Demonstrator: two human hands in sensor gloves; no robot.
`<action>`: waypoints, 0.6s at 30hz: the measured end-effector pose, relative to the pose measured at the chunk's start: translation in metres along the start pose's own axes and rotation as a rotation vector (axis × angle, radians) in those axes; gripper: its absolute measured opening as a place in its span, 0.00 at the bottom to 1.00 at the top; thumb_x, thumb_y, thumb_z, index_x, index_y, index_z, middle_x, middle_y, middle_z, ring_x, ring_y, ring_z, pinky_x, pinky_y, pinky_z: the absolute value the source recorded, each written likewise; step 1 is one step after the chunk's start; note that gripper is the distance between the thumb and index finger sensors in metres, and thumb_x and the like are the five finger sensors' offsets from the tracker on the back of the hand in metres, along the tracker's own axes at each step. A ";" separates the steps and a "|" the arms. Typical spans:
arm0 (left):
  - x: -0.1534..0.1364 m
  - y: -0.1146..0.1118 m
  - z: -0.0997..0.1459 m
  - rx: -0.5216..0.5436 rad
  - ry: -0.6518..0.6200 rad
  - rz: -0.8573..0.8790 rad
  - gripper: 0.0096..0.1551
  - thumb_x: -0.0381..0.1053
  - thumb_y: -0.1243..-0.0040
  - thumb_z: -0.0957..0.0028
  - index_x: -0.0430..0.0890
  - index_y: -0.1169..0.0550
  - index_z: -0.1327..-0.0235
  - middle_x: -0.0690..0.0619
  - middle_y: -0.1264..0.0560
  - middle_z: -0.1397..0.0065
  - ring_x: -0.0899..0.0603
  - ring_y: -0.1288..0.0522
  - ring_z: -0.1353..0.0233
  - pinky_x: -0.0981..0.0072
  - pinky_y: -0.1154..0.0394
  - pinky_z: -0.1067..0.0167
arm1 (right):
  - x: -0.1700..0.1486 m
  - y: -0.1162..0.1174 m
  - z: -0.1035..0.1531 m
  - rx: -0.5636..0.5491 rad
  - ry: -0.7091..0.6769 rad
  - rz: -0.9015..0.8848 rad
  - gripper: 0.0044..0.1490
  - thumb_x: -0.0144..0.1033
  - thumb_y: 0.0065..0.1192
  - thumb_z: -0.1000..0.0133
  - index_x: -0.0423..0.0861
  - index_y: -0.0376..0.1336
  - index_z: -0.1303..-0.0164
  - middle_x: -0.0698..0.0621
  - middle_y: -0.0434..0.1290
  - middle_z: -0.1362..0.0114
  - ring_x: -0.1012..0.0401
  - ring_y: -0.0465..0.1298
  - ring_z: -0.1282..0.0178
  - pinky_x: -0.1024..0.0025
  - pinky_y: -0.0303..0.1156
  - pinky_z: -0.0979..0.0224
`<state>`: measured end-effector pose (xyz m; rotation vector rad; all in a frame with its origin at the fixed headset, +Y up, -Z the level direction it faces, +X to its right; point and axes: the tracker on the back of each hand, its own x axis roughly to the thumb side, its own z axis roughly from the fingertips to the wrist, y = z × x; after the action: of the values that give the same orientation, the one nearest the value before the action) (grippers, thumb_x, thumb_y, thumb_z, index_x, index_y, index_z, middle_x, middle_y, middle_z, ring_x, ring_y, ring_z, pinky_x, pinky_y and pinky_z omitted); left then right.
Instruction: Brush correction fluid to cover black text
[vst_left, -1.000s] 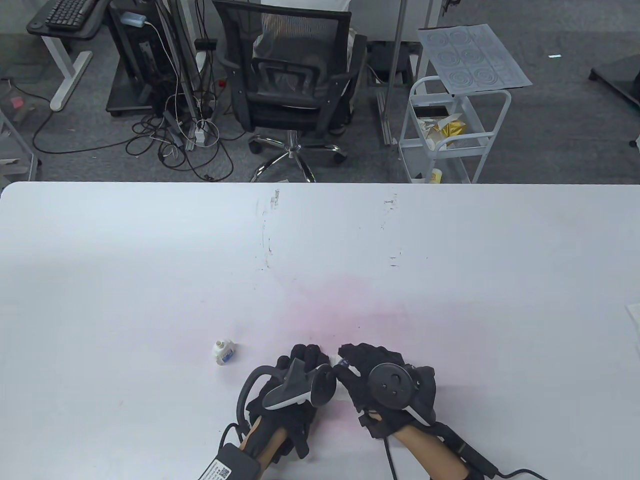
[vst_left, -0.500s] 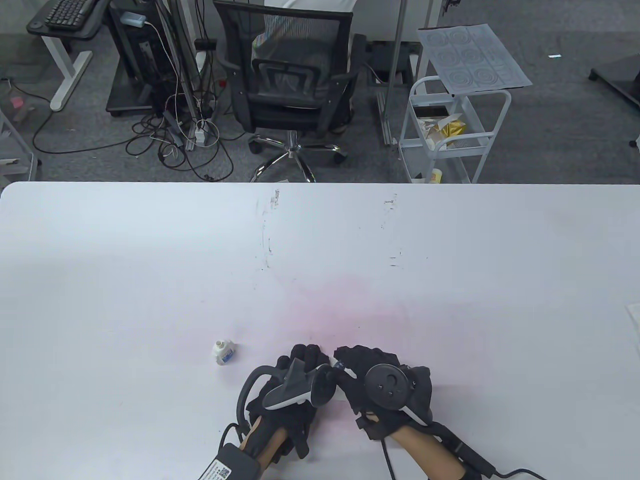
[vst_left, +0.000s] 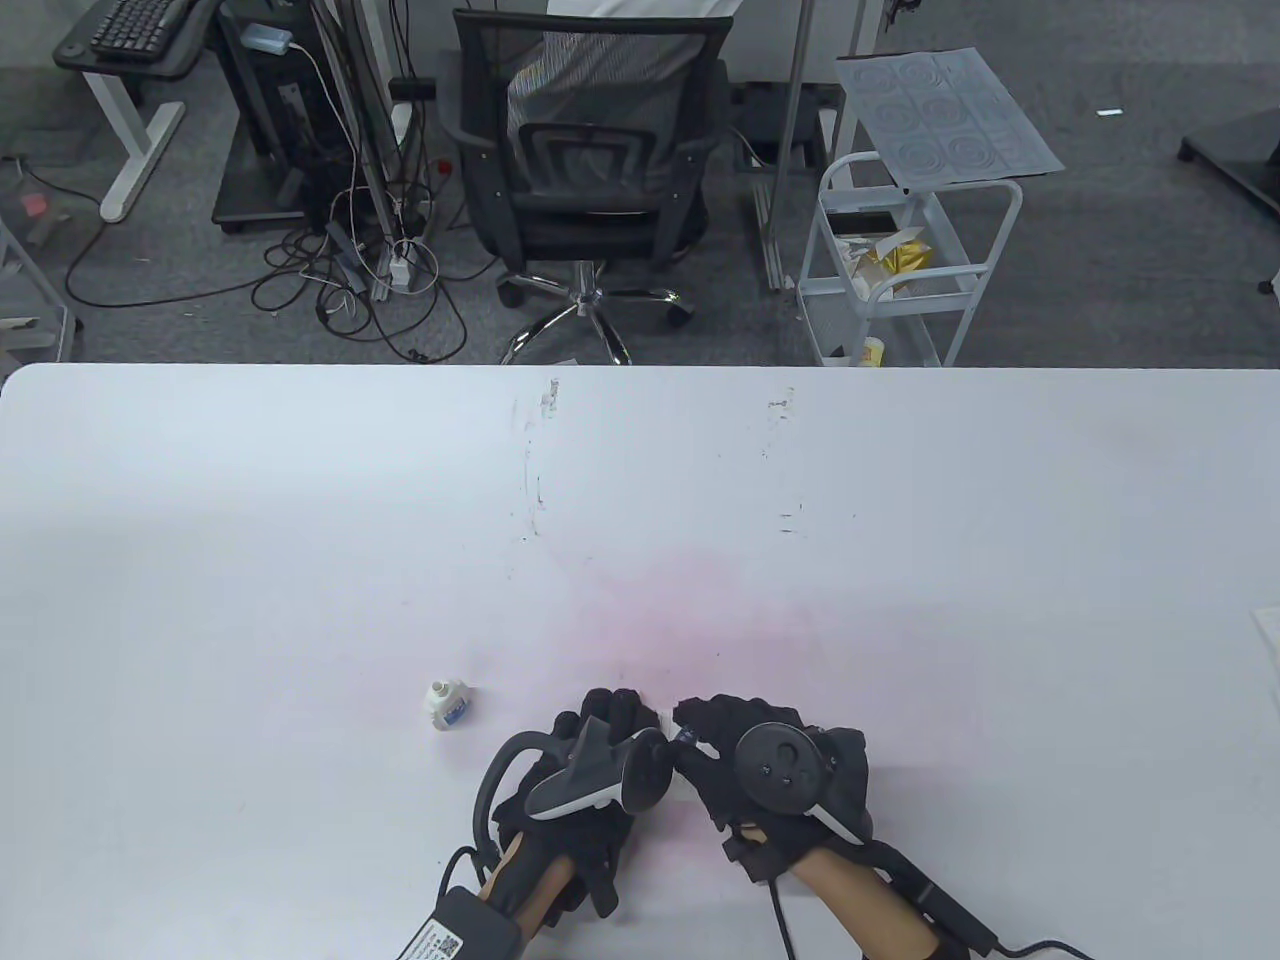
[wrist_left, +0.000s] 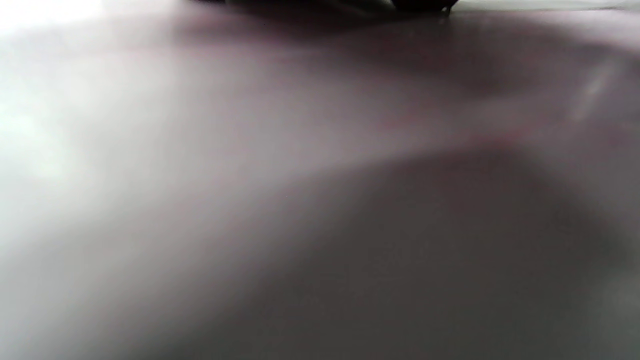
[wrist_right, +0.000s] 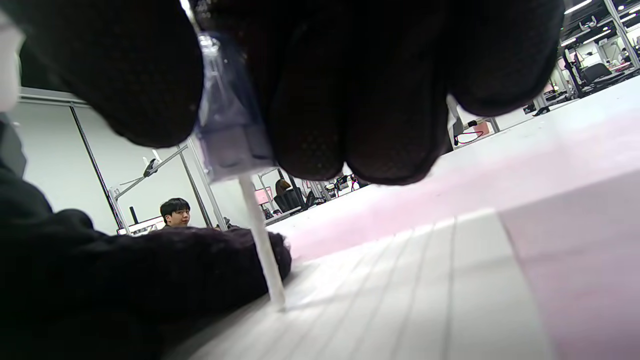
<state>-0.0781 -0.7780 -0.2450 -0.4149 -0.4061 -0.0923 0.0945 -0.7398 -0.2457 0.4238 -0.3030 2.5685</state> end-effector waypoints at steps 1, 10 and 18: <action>0.000 0.000 0.000 0.000 0.000 0.000 0.38 0.56 0.58 0.45 0.53 0.53 0.23 0.47 0.59 0.16 0.38 0.55 0.15 0.47 0.50 0.20 | 0.000 -0.001 0.000 -0.003 0.001 -0.003 0.31 0.54 0.73 0.59 0.48 0.75 0.51 0.49 0.81 0.49 0.49 0.85 0.53 0.46 0.75 0.42; 0.000 0.000 0.000 0.000 0.000 0.000 0.38 0.56 0.58 0.45 0.53 0.53 0.23 0.48 0.59 0.16 0.38 0.55 0.15 0.47 0.49 0.20 | 0.002 -0.002 -0.001 -0.065 -0.022 -0.018 0.31 0.53 0.73 0.59 0.48 0.74 0.50 0.49 0.80 0.48 0.50 0.85 0.51 0.46 0.75 0.41; 0.000 0.000 0.000 0.000 0.000 0.000 0.38 0.56 0.58 0.45 0.53 0.53 0.23 0.48 0.59 0.16 0.38 0.55 0.15 0.47 0.50 0.20 | 0.001 0.000 0.000 -0.003 -0.009 0.019 0.31 0.53 0.74 0.59 0.48 0.74 0.50 0.49 0.81 0.48 0.49 0.85 0.52 0.46 0.75 0.42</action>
<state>-0.0781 -0.7780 -0.2450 -0.4149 -0.4061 -0.0923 0.0936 -0.7394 -0.2456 0.4333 -0.3158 2.5847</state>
